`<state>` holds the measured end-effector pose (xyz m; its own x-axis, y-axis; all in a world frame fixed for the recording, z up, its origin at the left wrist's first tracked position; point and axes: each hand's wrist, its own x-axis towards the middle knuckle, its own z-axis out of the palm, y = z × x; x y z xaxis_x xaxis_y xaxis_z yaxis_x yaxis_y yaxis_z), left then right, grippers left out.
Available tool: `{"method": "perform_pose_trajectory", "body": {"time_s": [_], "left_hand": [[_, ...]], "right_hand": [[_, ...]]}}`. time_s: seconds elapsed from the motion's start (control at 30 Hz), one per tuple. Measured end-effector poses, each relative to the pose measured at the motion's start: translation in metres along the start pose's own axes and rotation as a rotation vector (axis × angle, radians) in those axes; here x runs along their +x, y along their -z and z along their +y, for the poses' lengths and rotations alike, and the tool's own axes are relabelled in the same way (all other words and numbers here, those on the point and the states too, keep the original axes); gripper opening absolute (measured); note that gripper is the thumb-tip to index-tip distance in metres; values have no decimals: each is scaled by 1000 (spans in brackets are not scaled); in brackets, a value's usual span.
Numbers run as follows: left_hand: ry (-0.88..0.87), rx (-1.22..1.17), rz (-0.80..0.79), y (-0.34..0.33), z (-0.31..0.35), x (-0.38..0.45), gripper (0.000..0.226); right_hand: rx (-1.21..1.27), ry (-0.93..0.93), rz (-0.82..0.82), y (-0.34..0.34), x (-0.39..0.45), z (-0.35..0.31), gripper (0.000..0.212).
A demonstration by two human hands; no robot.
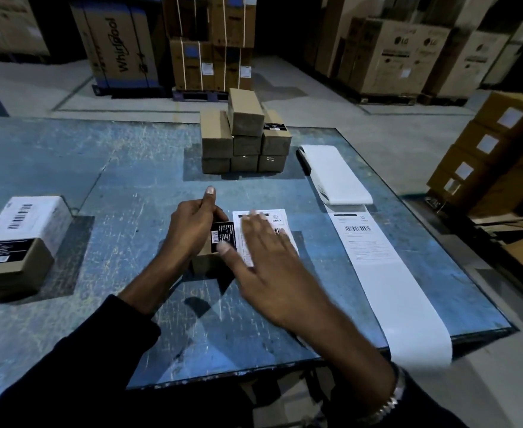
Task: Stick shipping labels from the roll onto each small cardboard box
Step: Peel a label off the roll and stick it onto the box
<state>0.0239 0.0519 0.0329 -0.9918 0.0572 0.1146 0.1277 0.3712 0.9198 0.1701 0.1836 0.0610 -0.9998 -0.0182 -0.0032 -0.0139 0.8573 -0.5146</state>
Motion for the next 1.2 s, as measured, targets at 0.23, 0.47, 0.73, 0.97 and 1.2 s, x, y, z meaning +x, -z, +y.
{"method": "perform_pose_trajectory", "body": {"time_s": [0.23,0.47,0.73,0.97,1.2], "left_hand": [[-21,15,3,1,-4,-1,68],[0,18,9,-1,-2,0,66],[6,18,-6,-1,-3,0,67],[1,41,-8,-1,-2,-1,68],[4,36,-2,-2,-2,0,67]], "right_hand": [[-177,-25,30,-3,-2,25,87],[218,-151,-163,26,3,44,96],[111,-75,-75,29,16,28,97],[261,-166,-115,22,21,37,104],[363,-327,-63,39,-3,54,107]]}}
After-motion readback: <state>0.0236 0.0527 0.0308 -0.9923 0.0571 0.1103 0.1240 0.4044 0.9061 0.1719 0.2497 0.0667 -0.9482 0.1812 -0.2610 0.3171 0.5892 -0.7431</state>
